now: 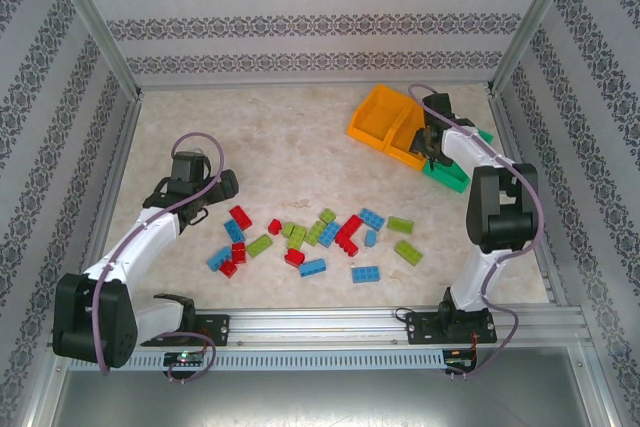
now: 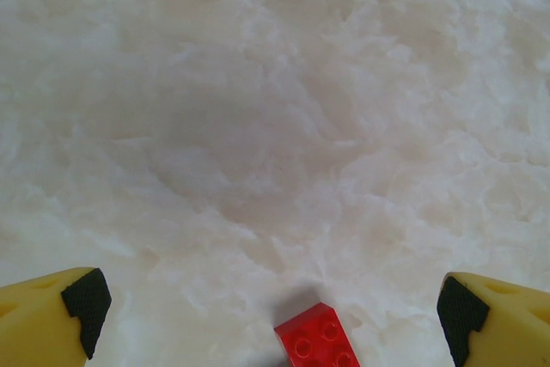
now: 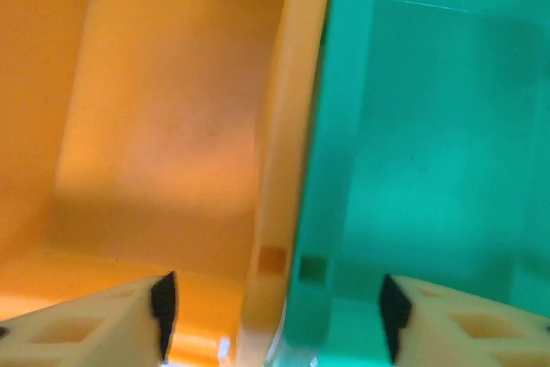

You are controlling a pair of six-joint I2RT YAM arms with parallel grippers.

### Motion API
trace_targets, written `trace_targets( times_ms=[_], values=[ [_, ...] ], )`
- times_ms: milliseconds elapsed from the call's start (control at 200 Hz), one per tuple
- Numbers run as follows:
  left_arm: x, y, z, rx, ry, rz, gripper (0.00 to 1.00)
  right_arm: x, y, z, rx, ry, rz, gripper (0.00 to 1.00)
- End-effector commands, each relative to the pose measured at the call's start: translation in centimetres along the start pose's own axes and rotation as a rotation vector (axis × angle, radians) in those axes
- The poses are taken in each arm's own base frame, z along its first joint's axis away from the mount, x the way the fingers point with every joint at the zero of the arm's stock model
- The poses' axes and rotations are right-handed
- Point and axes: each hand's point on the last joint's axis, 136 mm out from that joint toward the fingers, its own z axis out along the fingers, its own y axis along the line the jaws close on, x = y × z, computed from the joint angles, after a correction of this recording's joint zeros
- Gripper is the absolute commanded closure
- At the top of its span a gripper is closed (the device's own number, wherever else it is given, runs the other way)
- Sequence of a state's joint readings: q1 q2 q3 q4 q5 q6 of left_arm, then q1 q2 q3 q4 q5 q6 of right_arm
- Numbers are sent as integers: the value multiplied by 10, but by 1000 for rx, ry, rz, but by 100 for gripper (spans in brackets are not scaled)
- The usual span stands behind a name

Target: Sort the legos into containers by color

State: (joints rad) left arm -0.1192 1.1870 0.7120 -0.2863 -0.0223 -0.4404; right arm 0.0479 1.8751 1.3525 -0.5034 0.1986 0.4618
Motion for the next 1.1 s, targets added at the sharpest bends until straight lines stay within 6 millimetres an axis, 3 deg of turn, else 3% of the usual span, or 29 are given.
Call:
trace_targets(
  times_ms=[0, 165, 270, 515, 704, 919, 1094],
  values=[
    [17, 2, 4, -13, 58, -27, 0, -6, 0, 11, 32, 27, -36, 47],
    [18, 4, 4, -23, 59, -37, 0, -3, 16, 16, 11, 47, -94, 72],
    [18, 5, 3, -30, 58, -39, 0, 9, 38, 11, -21, 43, -149, 81],
    [26, 4, 4, -21, 95, -56, 0, 45, 102, -8, -102, 31, -283, 83],
    [49, 2, 2, -7, 169, -98, 2, 73, 139, -18, -131, 30, -370, 83],
    [64, -12, 8, 31, 240, -128, 3, 86, 152, -24, -147, 25, -367, 71],
    [65, -31, 17, 57, 311, -100, 6, 81, 153, -42, -204, -11, -311, 42]
  ],
)
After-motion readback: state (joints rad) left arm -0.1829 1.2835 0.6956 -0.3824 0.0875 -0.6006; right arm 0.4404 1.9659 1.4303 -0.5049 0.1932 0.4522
